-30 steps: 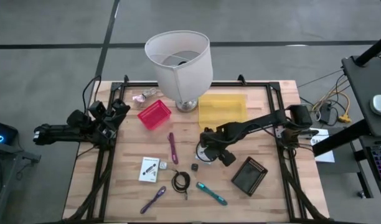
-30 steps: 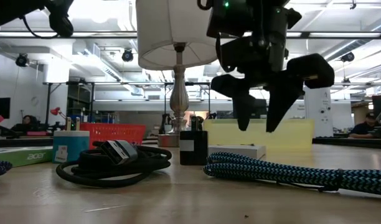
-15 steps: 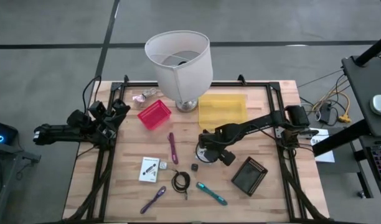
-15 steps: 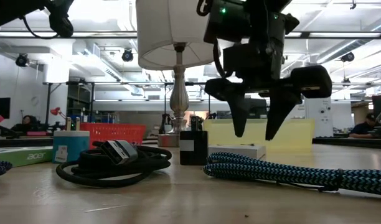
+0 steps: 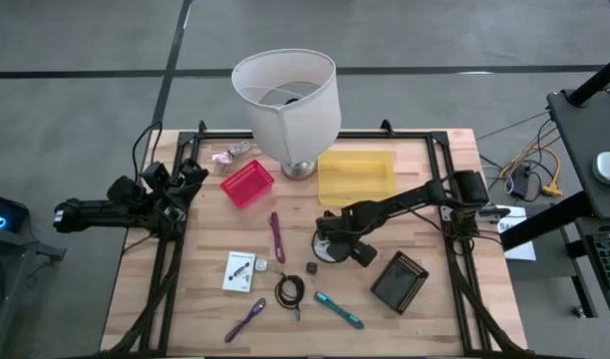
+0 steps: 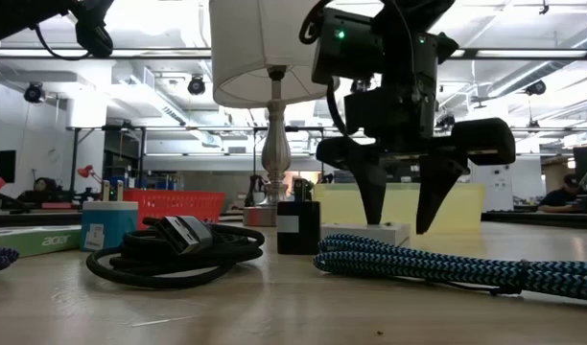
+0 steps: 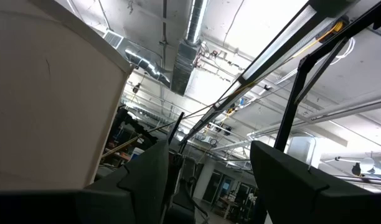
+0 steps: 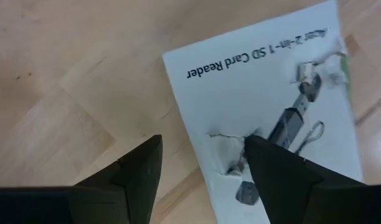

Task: Pick and place items into bin
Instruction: Put the right card reader box into the black bin

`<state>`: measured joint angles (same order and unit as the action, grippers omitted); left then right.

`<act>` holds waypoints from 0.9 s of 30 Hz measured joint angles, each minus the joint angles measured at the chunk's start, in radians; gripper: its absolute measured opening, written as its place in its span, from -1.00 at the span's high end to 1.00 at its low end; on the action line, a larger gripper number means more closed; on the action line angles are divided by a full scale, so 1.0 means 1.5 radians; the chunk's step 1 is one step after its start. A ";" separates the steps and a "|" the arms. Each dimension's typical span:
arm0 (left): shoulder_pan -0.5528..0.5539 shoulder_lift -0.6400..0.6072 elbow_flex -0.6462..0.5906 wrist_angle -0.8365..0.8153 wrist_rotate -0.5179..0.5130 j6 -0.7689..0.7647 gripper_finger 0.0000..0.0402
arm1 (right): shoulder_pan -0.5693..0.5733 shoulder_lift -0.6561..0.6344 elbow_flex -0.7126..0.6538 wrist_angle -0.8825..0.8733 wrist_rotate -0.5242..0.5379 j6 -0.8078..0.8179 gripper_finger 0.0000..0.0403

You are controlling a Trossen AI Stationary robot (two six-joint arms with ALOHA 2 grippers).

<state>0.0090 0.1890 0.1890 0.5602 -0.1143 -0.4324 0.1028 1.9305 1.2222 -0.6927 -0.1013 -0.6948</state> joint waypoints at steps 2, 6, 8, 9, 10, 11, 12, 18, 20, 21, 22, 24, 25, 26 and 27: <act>0.000 0.000 0.000 0.000 0.000 0.000 -0.05 | 0.000 0.006 0.001 0.000 -0.004 0.000 -0.09; 0.000 0.000 0.000 0.000 0.000 -0.001 -0.05 | 0.000 0.009 0.001 -0.001 -0.003 0.000 -0.05; 0.000 0.000 0.000 0.000 0.000 -0.001 -0.05 | 0.000 0.009 0.001 0.000 -0.003 0.000 0.02; 0.000 0.000 0.000 0.000 0.000 -0.001 -0.05 | -0.001 0.009 0.001 0.001 -0.003 0.001 0.06; 0.000 0.000 0.000 0.000 0.000 -0.001 -0.05 | -0.001 0.009 0.001 0.002 -0.003 0.002 0.12; 0.000 0.000 0.000 0.000 0.000 0.000 -0.05 | -0.001 0.009 0.000 0.003 -0.002 0.002 0.18; 0.000 0.000 0.000 0.000 0.000 0.000 -0.05 | -0.001 0.010 -0.001 0.003 -0.001 -0.001 0.24; 0.000 0.000 0.000 0.000 0.000 0.000 -0.05 | -0.001 0.012 -0.007 0.007 -0.001 -0.050 0.55; 0.000 0.000 0.000 0.000 0.000 0.000 -0.05 | -0.001 0.012 -0.009 0.010 -0.002 -0.053 0.61; 0.000 0.000 0.000 0.000 0.000 0.000 -0.05 | -0.001 0.013 -0.009 0.010 -0.002 -0.054 0.63; 0.000 0.000 0.000 0.000 0.000 0.000 -0.05 | -0.001 0.013 -0.009 0.010 -0.002 -0.055 0.65; 0.000 0.000 0.000 0.000 0.000 0.000 -0.05 | -0.001 0.013 -0.009 0.010 -0.002 -0.047 0.67; 0.000 0.000 0.000 0.000 0.000 0.000 -0.05 | -0.001 0.013 -0.009 0.011 -0.003 -0.037 0.68; 0.000 0.000 0.000 0.000 0.000 0.000 -0.05 | -0.001 0.013 -0.010 0.012 -0.003 -0.029 0.69; 0.000 0.000 0.000 0.000 0.000 0.000 -0.05 | -0.001 0.013 -0.009 0.011 -0.003 -0.016 0.70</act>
<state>0.0092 0.1886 0.1890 0.5596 -0.1143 -0.4325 0.1020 1.9503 1.2085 -0.6758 -0.1064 -0.7190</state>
